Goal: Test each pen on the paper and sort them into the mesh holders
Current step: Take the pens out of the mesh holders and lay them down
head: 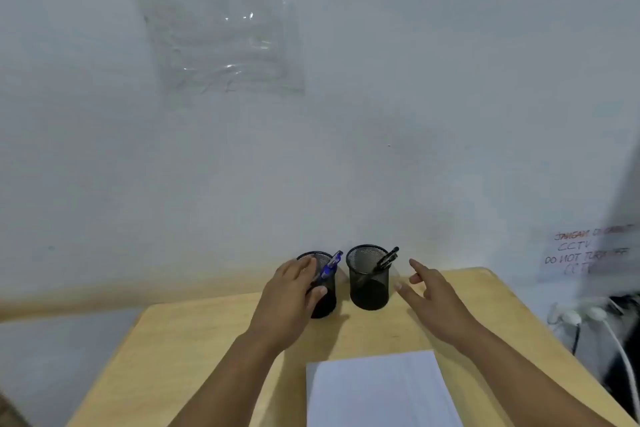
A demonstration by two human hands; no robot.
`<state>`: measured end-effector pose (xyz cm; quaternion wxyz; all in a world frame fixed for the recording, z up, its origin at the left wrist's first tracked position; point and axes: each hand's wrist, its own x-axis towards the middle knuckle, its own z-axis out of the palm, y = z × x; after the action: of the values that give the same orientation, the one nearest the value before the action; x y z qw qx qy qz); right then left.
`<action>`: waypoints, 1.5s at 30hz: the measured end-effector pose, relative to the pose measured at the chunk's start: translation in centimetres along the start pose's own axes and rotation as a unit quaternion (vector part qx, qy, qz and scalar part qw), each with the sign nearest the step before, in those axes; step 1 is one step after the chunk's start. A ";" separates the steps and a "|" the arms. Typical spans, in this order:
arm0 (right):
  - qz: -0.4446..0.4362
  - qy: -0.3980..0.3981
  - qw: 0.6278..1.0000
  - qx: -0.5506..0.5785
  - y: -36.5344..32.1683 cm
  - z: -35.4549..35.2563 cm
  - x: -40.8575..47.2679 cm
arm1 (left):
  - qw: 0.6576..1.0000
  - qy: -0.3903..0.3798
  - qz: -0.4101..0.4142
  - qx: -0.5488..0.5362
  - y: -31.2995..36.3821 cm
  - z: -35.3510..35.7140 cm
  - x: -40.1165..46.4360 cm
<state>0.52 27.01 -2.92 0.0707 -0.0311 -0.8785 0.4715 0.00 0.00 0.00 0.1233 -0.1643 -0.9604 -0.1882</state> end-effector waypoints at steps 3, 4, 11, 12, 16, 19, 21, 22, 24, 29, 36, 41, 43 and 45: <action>0.009 -0.005 1.000 -0.015 0.5 0.7 2.0 | 0.999 -0.006 0.006 0.034 -0.7 1.0 1.9; 0.011 -0.014 1.000 -0.011 0.4 1.0 2.4 | 0.999 -0.015 0.010 0.042 -0.8 1.2 2.5; -0.007 0.010 1.000 0.021 0.8 2.1 5.3 | 0.997 -0.022 0.038 0.062 -1.1 2.3 5.8; -0.013 0.014 1.000 0.023 0.9 2.2 5.6 | 0.997 -0.017 0.042 0.057 -1.0 2.5 6.1; -0.032 0.038 0.998 0.028 0.6 2.4 6.2 | 0.999 -0.001 0.034 0.030 -0.7 3.3 7.0; -0.033 0.063 0.996 0.056 0.2 3.1 6.7 | 1.000 0.008 0.017 -0.006 -0.5 3.9 7.4; -0.046 0.075 0.992 0.087 0.0 3.5 6.9 | 1.000 0.024 0.013 -0.012 -0.5 4.2 7.5; -0.053 0.079 0.990 0.105 -0.2 3.7 7.0 | 0.999 0.033 0.014 -0.011 -0.5 4.3 7.5; -0.064 0.087 0.987 0.116 -0.4 3.9 7.2 | 0.999 0.046 0.015 -0.009 -0.5 4.3 7.6; -0.082 0.106 0.985 0.109 -0.9 3.5 7.1 | 0.997 0.064 0.027 -0.031 -0.3 4.0 7.7; -0.107 0.096 0.982 0.123 -1.3 3.0 6.4 | 0.991 0.083 0.013 -0.100 -0.3 4.1 7.5; -0.152 0.121 0.976 0.099 -2.6 2.1 5.7 | 0.982 0.121 0.013 -0.146 0.5 2.3 7.2; -0.173 0.130 0.973 0.081 -3.3 1.5 5.3 | 0.977 0.133 0.016 -0.166 1.0 1.2 6.8; -0.201 0.137 0.968 0.066 -4.3 0.7 4.6 | 0.970 0.147 0.022 -0.191 1.6 0.0 6.2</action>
<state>-4.12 24.61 0.66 0.2851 0.0864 -0.8154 0.4963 -5.09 3.05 2.31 0.2339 -0.1759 -0.8741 -0.3876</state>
